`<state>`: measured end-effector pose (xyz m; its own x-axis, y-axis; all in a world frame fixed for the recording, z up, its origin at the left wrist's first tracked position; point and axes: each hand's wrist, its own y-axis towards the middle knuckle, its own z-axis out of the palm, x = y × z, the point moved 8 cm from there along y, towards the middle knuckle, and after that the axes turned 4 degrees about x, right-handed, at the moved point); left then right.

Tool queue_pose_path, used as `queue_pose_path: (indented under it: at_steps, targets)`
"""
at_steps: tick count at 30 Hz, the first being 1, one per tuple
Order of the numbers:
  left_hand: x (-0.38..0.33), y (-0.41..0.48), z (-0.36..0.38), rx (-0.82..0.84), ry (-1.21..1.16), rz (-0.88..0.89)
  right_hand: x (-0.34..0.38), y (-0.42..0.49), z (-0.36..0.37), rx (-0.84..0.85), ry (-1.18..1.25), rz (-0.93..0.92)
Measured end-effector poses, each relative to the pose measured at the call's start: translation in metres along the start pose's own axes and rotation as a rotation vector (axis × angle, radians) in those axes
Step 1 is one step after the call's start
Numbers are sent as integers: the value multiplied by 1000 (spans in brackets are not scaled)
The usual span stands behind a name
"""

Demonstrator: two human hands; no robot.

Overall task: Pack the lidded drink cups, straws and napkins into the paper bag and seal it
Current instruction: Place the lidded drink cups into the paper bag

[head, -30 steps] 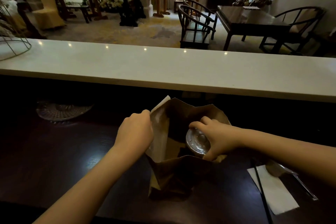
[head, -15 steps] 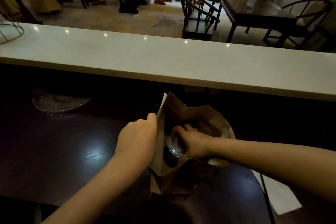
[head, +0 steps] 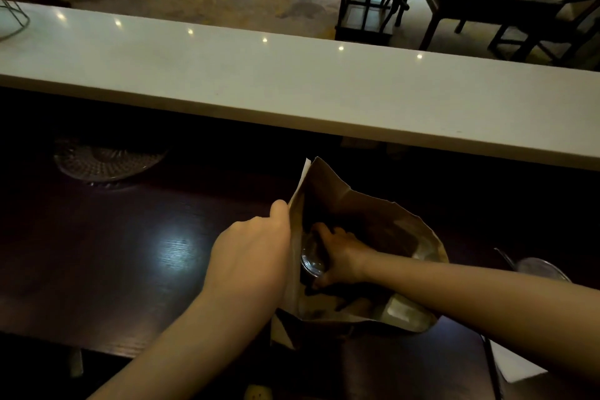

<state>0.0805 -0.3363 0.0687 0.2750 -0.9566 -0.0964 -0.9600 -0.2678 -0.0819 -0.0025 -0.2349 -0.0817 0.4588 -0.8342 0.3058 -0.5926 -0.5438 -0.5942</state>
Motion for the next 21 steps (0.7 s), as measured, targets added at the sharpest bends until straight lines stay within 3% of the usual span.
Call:
queue_pose_path:
  at_steps: [12,21]
  targets:
    - [3,1,5,27,13,-6,9,-2,5,-3,33,-34]
    - [5,-1,-12,-67,-37,20,6,-30,-21,171,-187,8]
